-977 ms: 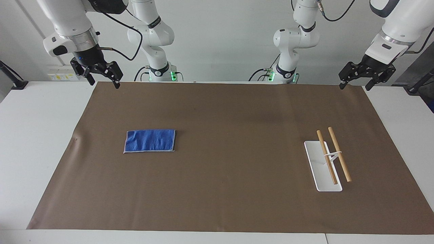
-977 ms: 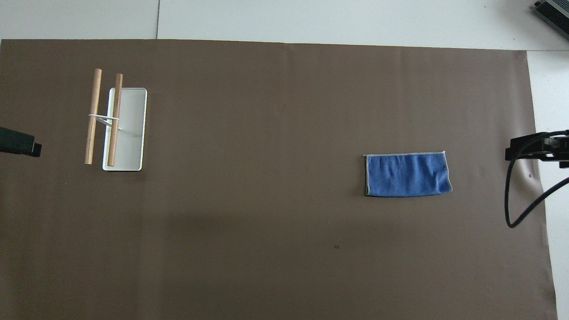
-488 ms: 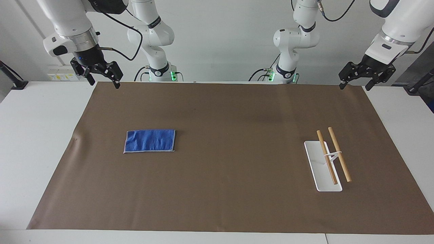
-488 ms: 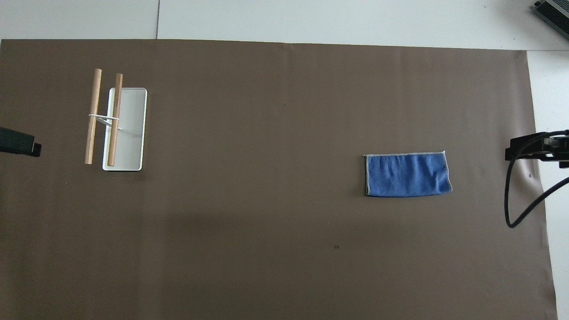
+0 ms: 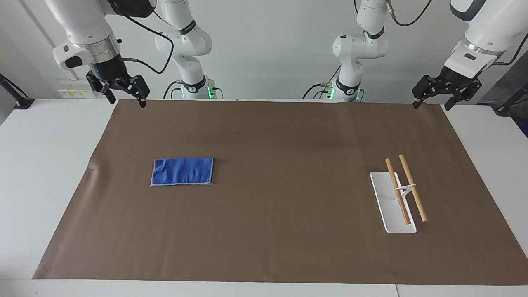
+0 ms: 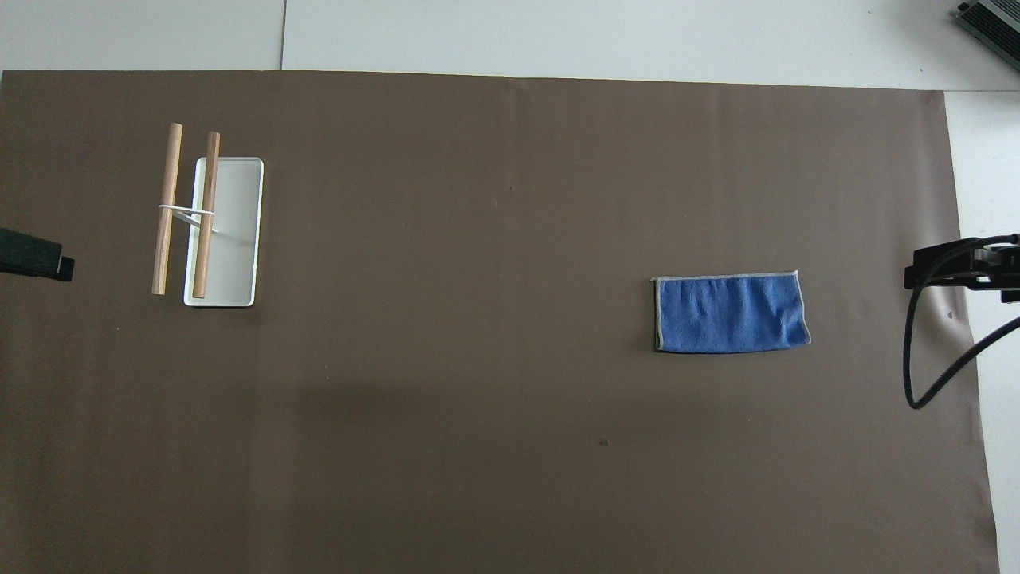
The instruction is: Right arm passes towel to left arm to hang
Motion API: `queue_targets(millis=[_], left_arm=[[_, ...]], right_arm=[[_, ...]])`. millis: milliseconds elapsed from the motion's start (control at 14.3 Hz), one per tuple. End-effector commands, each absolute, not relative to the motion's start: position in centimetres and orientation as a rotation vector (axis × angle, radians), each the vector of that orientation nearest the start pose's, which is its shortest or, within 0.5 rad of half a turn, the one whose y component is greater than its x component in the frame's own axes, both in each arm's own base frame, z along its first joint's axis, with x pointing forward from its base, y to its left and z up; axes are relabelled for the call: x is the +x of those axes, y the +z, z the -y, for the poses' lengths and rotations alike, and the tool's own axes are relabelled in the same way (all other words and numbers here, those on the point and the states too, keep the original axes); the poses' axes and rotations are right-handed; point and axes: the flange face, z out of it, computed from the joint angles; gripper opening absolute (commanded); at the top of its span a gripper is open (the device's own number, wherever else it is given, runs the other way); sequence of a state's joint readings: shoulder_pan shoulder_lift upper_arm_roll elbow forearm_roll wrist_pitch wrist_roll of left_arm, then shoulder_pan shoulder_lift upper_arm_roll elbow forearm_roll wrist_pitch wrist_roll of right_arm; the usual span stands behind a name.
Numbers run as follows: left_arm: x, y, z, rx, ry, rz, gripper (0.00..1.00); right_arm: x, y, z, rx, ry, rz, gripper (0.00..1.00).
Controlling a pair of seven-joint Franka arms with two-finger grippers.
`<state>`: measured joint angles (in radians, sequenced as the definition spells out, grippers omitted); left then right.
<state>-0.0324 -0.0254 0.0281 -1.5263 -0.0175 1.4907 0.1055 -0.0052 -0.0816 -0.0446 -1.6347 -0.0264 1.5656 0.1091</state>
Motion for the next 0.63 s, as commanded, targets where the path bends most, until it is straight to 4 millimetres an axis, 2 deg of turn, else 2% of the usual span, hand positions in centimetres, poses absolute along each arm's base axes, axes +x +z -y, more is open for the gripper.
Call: queue_targets(millis=[0, 558], left_arm=[[53.08, 65.28, 0.24, -3.166, 0.027, -0.171, 1.00], [53.08, 65.28, 0.24, -3.166, 0.027, -0.173, 1.00]], right_arm=[[51.93, 63.78, 2.90, -3.145, -0.017, -0.247, 1.00], [51.72, 63.38, 2.89, -3.146, -0.022, -0.239, 1.00]])
